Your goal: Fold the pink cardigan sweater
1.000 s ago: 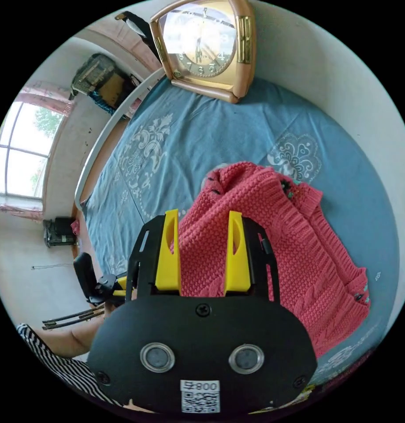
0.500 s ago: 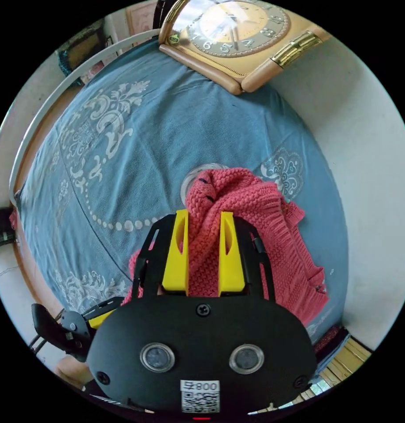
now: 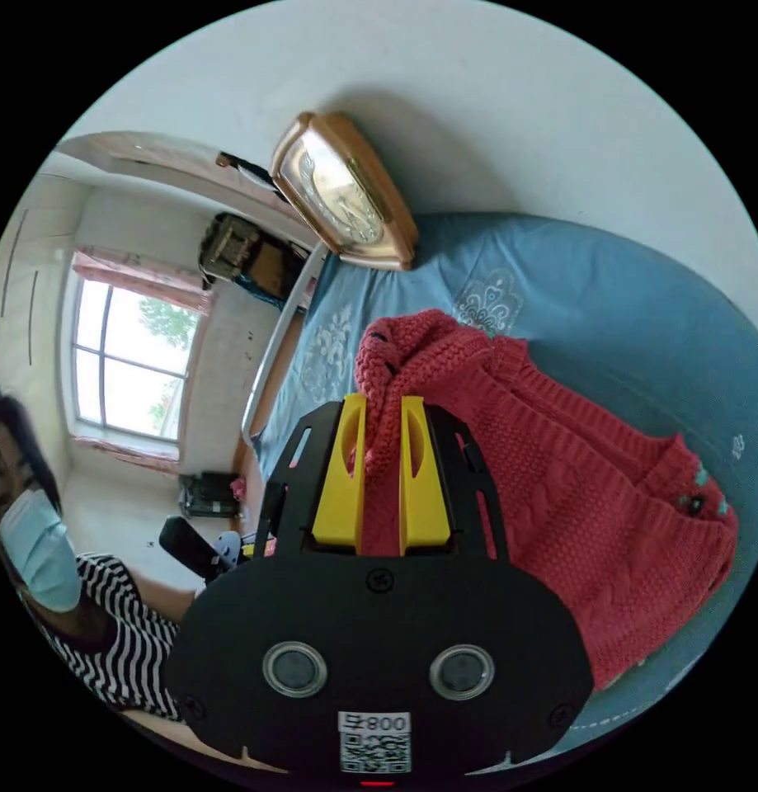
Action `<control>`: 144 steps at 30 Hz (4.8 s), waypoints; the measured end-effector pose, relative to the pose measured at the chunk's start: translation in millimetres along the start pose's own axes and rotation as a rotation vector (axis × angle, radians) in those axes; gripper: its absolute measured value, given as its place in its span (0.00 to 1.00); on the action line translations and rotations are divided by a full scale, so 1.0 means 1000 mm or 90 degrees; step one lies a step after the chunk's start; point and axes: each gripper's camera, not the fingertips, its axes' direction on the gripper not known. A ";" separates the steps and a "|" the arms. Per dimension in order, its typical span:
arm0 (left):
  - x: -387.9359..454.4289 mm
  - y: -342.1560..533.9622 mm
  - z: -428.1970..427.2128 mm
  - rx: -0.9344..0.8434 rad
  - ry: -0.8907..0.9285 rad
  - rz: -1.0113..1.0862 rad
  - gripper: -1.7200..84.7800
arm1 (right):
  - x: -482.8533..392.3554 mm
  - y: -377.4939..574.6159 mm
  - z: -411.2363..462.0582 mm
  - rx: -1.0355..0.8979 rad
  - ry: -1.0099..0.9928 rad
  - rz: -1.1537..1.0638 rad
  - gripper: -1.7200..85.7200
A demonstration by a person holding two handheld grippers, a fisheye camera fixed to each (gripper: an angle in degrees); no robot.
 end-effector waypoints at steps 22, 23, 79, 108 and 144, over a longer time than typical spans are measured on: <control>0.343 0.053 0.159 -0.135 -0.039 0.437 0.11 | 0.282 0.274 -0.195 0.204 -0.192 0.249 0.11; 0.348 0.056 0.163 -0.135 -0.052 0.447 0.11 | 0.289 0.285 -0.196 0.212 -0.206 0.251 0.11; -0.010 -0.042 0.321 -0.196 0.557 -0.222 0.27 | 0.317 0.606 -0.234 0.186 -0.233 0.318 0.21; 0.128 0.019 0.298 -0.501 0.546 -0.298 0.23 | 0.166 0.854 -0.392 0.094 -0.404 0.524 0.09; 0.640 -0.188 0.782 -0.226 0.644 -0.160 0.23 | 0.388 0.749 -1.040 0.119 0.016 0.339 0.09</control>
